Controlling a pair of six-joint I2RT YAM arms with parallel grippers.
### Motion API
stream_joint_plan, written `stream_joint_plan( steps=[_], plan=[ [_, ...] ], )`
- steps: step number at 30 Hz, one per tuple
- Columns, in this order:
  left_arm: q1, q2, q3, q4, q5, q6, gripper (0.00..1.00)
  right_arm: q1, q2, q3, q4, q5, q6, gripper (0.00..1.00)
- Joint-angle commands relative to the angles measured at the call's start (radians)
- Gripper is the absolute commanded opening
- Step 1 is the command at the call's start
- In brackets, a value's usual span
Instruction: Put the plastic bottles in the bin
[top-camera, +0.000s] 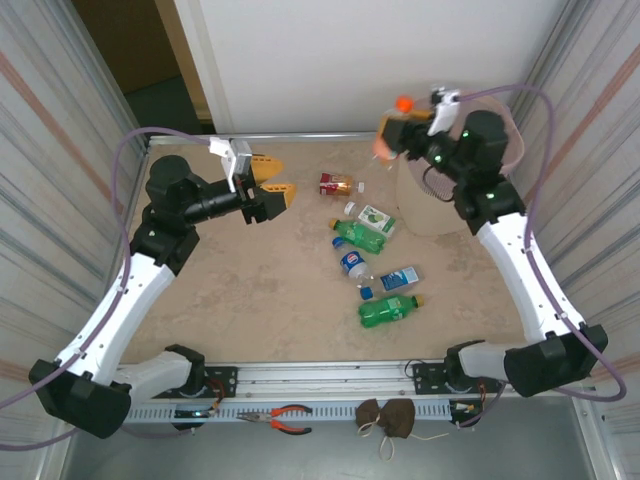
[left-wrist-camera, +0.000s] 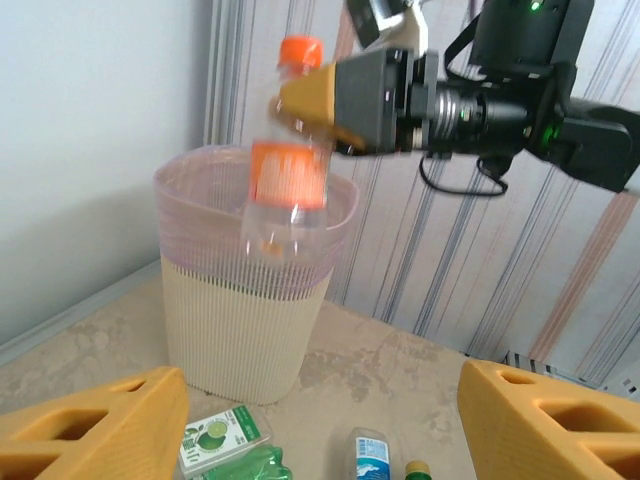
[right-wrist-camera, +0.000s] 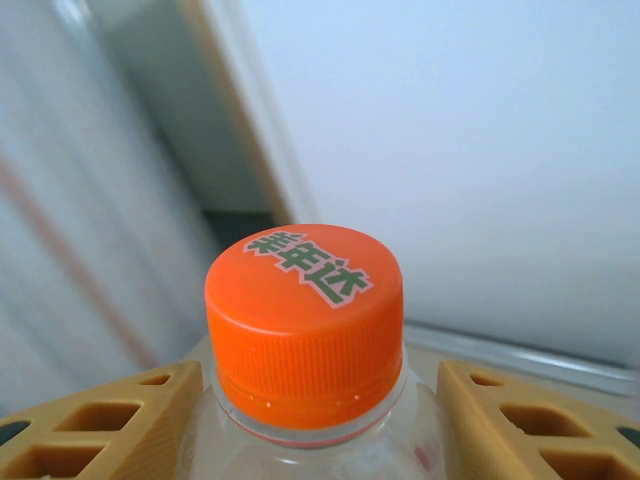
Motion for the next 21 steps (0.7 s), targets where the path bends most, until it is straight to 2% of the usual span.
stream_joint_plan(
  steps=[1,5,9,13,16,21],
  plan=[
    [0.006,0.0,-0.008,0.05,-0.011,-0.02,0.71,-0.11,0.035,0.074,0.019,0.108,0.156,0.43],
    [0.006,0.003,-0.013,0.063,-0.016,-0.028,0.71,-0.217,0.102,0.128,0.016,0.19,0.266,0.42],
    [0.005,0.011,-0.015,0.078,-0.017,-0.039,0.71,-0.285,0.191,0.165,0.009,0.261,0.398,0.38],
    [0.006,0.021,-0.019,0.092,-0.018,-0.05,0.71,-0.304,0.28,0.18,0.034,0.309,0.485,0.35],
    [0.006,0.026,-0.023,0.104,-0.017,-0.061,0.71,-0.312,0.347,0.17,0.087,0.303,0.583,0.36],
    [0.006,0.031,-0.028,0.109,-0.018,-0.065,0.71,-0.312,0.464,0.184,0.08,0.259,0.753,0.36]
  ],
)
